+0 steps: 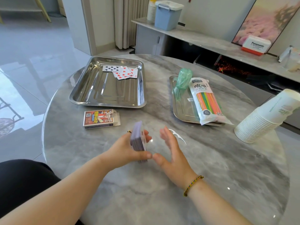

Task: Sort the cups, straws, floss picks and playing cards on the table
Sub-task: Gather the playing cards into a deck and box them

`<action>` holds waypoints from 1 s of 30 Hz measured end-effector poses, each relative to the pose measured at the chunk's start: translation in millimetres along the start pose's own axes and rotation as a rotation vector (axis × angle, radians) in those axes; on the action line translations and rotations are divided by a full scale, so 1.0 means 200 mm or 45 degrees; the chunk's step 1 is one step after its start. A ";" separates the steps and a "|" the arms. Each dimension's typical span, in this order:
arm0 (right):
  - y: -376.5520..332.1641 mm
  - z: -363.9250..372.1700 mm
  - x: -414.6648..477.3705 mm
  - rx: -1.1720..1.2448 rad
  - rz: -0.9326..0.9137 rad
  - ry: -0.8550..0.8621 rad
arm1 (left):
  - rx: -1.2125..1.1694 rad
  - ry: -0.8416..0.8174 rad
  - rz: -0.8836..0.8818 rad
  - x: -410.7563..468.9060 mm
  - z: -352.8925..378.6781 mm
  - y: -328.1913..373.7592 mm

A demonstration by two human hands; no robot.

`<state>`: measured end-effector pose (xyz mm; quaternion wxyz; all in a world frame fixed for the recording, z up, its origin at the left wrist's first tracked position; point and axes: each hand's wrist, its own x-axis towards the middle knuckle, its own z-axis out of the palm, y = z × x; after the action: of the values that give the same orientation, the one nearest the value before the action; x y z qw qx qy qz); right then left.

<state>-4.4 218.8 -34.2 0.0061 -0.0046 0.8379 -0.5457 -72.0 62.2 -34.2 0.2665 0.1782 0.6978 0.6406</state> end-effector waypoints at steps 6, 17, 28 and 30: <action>-0.04 0.08 0.02 0.556 0.273 -0.217 | -0.340 -0.043 0.100 -0.03 0.00 0.03; -0.17 0.14 0.00 1.319 0.482 -0.138 | -0.432 -0.231 0.119 -0.05 0.04 0.06; -0.04 0.01 0.05 0.238 0.184 0.108 | 0.081 0.196 -0.065 -0.01 -0.05 0.09; 0.00 0.00 0.05 0.030 0.110 0.136 | 0.330 0.216 -0.006 -0.02 -0.04 0.07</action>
<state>-15.0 218.6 -33.6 -0.0150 0.0609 0.8300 -0.5543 -75.5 54.3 -20.3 0.1826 0.1547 0.7951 0.5572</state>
